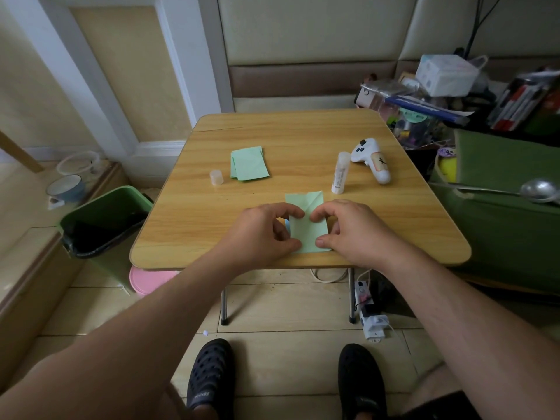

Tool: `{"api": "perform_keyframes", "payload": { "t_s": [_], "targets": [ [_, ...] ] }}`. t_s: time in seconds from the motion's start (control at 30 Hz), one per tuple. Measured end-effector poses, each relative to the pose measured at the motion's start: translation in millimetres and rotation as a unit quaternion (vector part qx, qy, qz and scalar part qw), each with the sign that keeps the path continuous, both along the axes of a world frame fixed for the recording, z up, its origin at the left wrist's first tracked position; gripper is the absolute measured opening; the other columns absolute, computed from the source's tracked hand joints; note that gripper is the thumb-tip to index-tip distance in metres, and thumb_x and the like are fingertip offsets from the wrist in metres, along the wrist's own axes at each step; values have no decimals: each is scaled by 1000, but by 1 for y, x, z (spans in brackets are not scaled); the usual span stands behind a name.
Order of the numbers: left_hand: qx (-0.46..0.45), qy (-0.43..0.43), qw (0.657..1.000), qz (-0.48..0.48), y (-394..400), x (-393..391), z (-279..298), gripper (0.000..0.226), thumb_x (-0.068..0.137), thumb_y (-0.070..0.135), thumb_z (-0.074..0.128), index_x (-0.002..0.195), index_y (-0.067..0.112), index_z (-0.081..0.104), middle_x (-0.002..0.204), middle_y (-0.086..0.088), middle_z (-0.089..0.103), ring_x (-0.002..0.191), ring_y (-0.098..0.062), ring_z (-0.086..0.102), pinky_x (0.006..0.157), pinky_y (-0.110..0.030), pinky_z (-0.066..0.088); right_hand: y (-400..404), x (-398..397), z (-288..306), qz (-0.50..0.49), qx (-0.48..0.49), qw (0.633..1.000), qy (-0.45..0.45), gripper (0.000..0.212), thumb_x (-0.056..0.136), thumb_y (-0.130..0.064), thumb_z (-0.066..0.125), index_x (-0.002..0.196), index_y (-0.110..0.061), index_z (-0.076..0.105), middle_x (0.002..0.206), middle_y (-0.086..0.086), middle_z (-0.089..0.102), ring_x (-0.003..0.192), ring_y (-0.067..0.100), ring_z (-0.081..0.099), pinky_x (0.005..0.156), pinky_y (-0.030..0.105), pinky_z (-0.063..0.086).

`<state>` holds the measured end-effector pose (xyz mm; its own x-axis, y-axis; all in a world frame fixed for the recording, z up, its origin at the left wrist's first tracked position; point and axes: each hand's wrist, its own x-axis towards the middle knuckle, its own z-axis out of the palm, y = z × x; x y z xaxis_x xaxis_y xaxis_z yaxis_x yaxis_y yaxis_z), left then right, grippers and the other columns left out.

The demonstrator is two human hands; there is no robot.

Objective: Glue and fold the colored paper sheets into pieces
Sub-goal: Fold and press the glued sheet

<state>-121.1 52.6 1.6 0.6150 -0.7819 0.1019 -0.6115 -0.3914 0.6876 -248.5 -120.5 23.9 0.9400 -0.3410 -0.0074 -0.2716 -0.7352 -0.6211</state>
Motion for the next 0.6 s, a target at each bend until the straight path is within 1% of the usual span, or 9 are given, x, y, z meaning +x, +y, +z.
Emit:
{"api": "perform_keyframes", "payload": {
  "t_s": [0.13,0.23,0.37,0.5,0.6],
  "targets": [
    [0,1,1000,-2,1,1,0,48,76,25,87,117,41,68,69,14,71,61,1,61,67,-16,49,0,1,-1,2,-6,1000,-3,42,87,-18,84,124,-27,68,86,-19,53,75,4,60,64,14,41],
    [2,0,1000,-1,0,1,0,49,76,25,88,117,41,68,69,14,71,62,1,62,69,-19,52,0,1,-2,1,-11,1000,-3,43,86,-19,85,125,-28,68,89,-20,54,77,4,61,65,15,42],
    [1,-5,1000,-2,0,2,-1,49,76,25,87,118,41,68,70,13,71,62,0,61,69,-20,52,0,3,-6,5,-25,1000,-5,44,85,-20,86,124,-29,68,107,-17,59,79,4,62,67,14,43],
    [5,-6,1000,-3,1,2,0,50,76,26,88,119,41,68,73,10,70,64,-1,61,70,-19,52,-1,4,-7,4,-24,1000,-4,44,84,-20,86,123,-29,68,107,-19,57,78,4,62,67,15,43],
    [7,1,1000,-11,1,4,2,52,75,27,90,120,42,67,76,8,70,65,-2,61,72,-21,53,-1,4,-8,4,-24,1000,-6,44,84,-17,86,122,-28,68,104,-19,57,76,4,61,66,14,43]
  ]
}}
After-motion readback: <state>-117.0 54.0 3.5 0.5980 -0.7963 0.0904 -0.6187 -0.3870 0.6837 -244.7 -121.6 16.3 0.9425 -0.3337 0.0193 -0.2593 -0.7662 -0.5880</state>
